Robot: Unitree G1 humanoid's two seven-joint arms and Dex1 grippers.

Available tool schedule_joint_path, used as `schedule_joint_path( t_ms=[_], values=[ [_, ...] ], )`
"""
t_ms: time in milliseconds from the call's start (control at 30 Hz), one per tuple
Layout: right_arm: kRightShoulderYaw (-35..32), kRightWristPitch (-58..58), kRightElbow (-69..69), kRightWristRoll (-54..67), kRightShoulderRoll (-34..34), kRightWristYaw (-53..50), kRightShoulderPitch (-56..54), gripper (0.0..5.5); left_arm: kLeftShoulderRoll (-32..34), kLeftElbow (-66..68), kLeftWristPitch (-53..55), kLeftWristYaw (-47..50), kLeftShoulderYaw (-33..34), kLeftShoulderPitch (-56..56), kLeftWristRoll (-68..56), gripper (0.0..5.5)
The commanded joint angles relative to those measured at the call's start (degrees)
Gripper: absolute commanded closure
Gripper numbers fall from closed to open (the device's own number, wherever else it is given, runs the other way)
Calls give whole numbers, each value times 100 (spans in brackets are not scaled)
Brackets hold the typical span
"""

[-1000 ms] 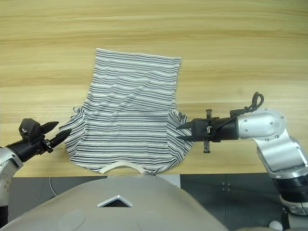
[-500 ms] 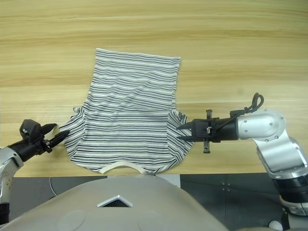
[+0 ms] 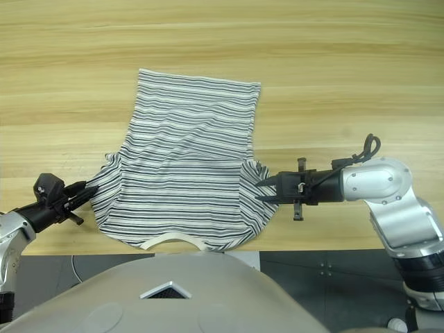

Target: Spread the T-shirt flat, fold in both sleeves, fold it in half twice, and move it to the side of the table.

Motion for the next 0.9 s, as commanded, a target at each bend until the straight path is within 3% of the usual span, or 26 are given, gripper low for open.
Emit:
schedule_joint_path(
  t_ms=[33, 133, 467, 600, 900],
  values=[
    [23, -41, 7, -82, 32, -52, -50, 429, 110, 112, 24, -15, -76, 49, 127, 504],
    [26, -52, 14, -83, 39, -62, -45, 429, 96, 129, 4, 17, -53, 22, 126, 538],
    [207, -54, -17, -102, 151, -141, -41, 429, 66, -552, 110, -7, 190, 156, -175, 538],
    [287, -54, -15, -145, 219, -157, -55, 429, 100, -935, 794, -374, 560, 164, -1173, 538],
    [375, -50, -24, -159, 245, -173, -95, 429, 208, -1246, 1204, -472, 751, 238, -1623, 538]
  ],
)
